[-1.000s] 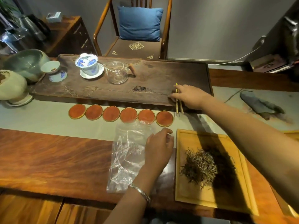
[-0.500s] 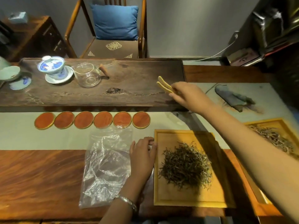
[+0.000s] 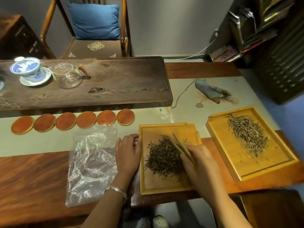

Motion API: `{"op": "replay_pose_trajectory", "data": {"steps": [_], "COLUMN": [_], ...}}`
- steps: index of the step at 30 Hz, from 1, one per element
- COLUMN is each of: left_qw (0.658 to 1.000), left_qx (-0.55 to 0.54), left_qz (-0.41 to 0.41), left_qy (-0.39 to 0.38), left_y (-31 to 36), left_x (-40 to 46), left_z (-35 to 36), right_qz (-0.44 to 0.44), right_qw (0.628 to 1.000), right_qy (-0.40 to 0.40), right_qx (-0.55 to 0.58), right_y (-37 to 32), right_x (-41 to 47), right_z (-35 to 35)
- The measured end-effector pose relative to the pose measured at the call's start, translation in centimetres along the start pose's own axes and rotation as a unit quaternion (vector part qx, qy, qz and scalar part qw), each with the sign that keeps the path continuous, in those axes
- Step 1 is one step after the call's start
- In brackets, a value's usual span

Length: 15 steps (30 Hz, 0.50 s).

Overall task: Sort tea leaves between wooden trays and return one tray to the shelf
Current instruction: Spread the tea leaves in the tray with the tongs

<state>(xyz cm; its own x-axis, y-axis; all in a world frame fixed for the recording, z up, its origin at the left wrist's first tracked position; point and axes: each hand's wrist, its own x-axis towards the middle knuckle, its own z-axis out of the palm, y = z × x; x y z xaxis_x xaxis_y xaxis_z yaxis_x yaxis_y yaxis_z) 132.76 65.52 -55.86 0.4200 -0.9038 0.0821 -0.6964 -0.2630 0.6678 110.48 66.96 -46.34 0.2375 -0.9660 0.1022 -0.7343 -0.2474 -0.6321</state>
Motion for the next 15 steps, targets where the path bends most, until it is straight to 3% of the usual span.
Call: {"op": "replay_pose_trajectory", "data": {"steps": [6,15], "left_qw": [1.000,1.000], "left_qx": [-0.002,-0.022], "left_qz": [0.006,0.012], "left_qy": [0.008,0.008], "left_y": [-0.2,-0.5], "left_x": [-0.1,-0.2], "left_z": [0.2,0.1], "right_qz": [-0.029,0.013], "right_qw": [0.998,0.993], "right_qy": [-0.018,-0.020], "right_qx": [-0.059,-0.112], "right_y": [-0.3,2.2], "right_x": [-2.4,-1.2], "right_z": [1.2,1.1]}}
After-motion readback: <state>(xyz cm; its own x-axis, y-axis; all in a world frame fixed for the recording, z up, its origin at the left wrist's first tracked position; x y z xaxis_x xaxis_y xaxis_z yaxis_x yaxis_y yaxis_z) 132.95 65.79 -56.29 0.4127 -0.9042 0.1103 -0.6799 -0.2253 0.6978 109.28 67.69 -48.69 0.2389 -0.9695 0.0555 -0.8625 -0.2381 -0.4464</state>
